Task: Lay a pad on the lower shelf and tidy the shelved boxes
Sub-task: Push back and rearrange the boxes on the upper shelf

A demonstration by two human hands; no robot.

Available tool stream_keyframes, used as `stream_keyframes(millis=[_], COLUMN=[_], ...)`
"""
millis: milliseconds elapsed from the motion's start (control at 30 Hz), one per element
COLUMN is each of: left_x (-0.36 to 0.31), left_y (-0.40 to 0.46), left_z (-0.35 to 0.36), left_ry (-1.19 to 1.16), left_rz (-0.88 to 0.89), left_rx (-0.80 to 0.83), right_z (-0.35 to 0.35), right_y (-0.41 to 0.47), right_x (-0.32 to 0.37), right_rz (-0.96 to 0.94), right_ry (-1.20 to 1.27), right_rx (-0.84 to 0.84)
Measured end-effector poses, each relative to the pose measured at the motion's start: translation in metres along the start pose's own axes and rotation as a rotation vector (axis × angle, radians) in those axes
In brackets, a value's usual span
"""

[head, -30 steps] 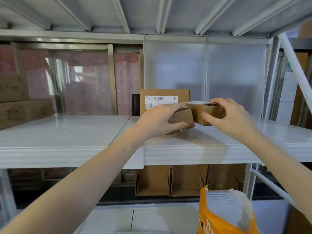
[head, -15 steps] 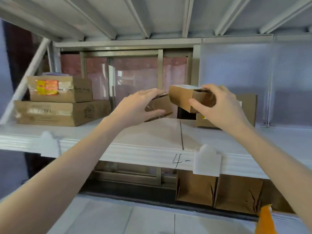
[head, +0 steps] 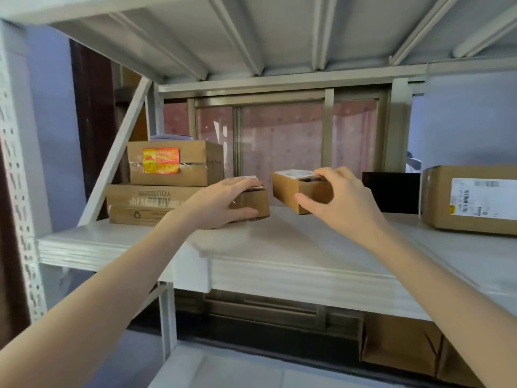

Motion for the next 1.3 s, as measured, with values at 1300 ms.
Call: stream_keyframes(millis=[1300], left_x=[-0.09], left_y=[0.08], left_z=[-0.02], left_ry=[0.032], left_rz=[0.235], left_rx=[-0.17], right_z=[-0.063], right_y=[-0.003], right_x=[-0.069], right_rz=[0.092], right_ry=[-0.387], right_rx=[0.065])
Point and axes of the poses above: each hand's wrist, its own y-axis towards the middle knuckle, its own z-axis out of the palm, x = y × z, the point moved 1 cm from there along y, towards the middle knuckle, and after that the axes turned 15 degrees about x, right-handed, at the moved point
